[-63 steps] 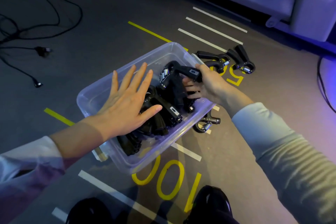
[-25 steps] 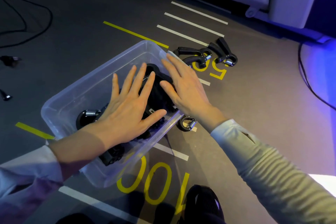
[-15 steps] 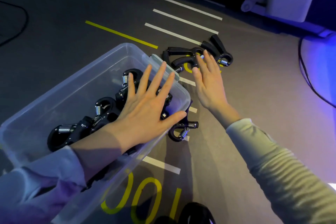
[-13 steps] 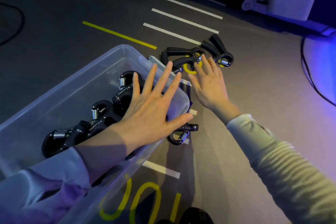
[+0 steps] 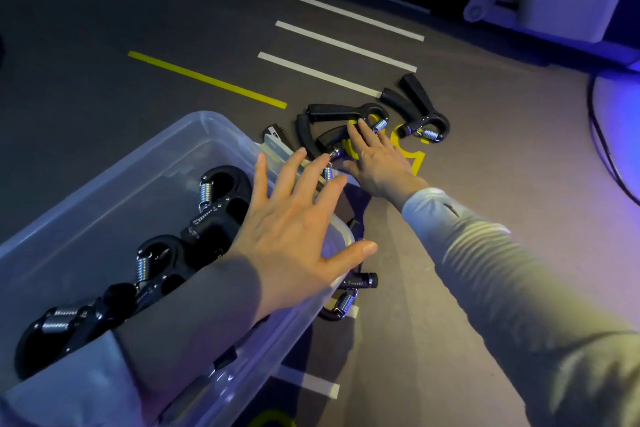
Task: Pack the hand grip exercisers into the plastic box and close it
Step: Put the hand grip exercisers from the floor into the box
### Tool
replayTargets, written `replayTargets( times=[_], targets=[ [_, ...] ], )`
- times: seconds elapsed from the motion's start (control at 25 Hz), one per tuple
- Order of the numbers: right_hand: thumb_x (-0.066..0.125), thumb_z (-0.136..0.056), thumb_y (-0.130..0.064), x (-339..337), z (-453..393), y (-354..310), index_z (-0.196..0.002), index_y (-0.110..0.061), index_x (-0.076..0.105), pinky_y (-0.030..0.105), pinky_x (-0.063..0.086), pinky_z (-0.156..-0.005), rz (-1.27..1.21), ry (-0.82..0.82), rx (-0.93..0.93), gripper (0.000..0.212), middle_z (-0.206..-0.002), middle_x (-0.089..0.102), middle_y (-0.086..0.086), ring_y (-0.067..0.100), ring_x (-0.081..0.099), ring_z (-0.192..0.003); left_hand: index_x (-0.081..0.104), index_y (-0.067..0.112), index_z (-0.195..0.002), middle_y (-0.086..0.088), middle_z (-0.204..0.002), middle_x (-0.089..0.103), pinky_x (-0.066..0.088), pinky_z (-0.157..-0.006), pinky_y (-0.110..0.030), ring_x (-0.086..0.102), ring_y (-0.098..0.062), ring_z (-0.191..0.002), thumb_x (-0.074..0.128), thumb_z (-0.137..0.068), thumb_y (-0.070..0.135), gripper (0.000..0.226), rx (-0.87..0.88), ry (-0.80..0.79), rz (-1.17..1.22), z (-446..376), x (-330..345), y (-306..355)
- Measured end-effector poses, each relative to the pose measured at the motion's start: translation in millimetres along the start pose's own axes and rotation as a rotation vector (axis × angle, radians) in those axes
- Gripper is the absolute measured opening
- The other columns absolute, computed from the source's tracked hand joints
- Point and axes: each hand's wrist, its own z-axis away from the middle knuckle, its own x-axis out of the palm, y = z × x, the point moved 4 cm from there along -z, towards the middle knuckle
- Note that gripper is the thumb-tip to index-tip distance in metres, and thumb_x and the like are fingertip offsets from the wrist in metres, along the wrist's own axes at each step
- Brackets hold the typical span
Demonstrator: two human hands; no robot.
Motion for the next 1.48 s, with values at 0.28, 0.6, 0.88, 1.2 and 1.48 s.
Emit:
replayTargets(
  times=[0.28,0.6,0.88,1.2,1.48],
  targets=[
    [0.034,-0.099,-0.037,-1,-20,-7,-0.15,-0.033,0.0,0.055,0.016,-0.113,0.128,0.045,0.075,0.062,-0.156,0.013,0.001,0.045,0.012,-0.139,0.036,0.026,-0.138,0.001,-0.151,0.024,-0.011,-0.111,-0.051,0.008,-0.022,-0.142,0.023,-0.073,0.074,0.082,-0.004,0.038,0.059,1,3,1],
    [0.038,-0.096,-0.038,14,23,-9,-0.134,-0.023,0.034,0.05,0.031,-0.099,0.162,0.156,-0.078,0.041,-0.144,0.03,0.012,0.037,0.038,-0.125,0.025,0.027,-0.142,-0.001,-0.153,0.014,-0.013,-0.109,-0.054,-0.002,-0.023,-0.142,0.013,-0.074,0.075,0.084,0.01,0.031,0.021,1,1,0],
    [0.036,-0.099,-0.028,19,34,-8,-0.142,-0.019,0.034,0.043,0.032,-0.098,-0.027,0.083,-0.154,0.044,-0.142,0.025,0.019,0.036,0.034,-0.113,0.016,0.025,-0.145,-0.001,-0.155,0.007,-0.015,-0.108,-0.052,-0.006,-0.021,-0.142,0.006,-0.072,0.075,0.089,0.007,0.007,-0.007,4,0,-1],
    [0.034,-0.095,-0.034,-6,76,1,-0.138,-0.007,0.041,0.045,0.028,-0.102,-0.137,0.358,-0.03,0.052,-0.14,0.029,0.026,0.045,0.036,-0.115,-0.002,0.022,-0.147,0.0,-0.155,-0.015,-0.019,-0.106,-0.046,-0.015,-0.02,-0.142,0.008,-0.078,0.072,0.086,-0.02,0.087,0.0,34,-24,-27],
    [0.039,-0.096,-0.03,-103,171,-64,-0.124,0.0,0.053,0.043,0.035,-0.103,-0.087,0.674,-0.483,0.043,-0.14,0.034,0.025,0.04,0.041,-0.121,0.015,0.011,-0.146,-0.013,-0.156,0.006,-0.006,-0.108,-0.057,0.004,-0.031,-0.142,0.018,-0.083,0.065,0.084,-0.106,0.279,-0.167,91,-71,-81]
  ],
)
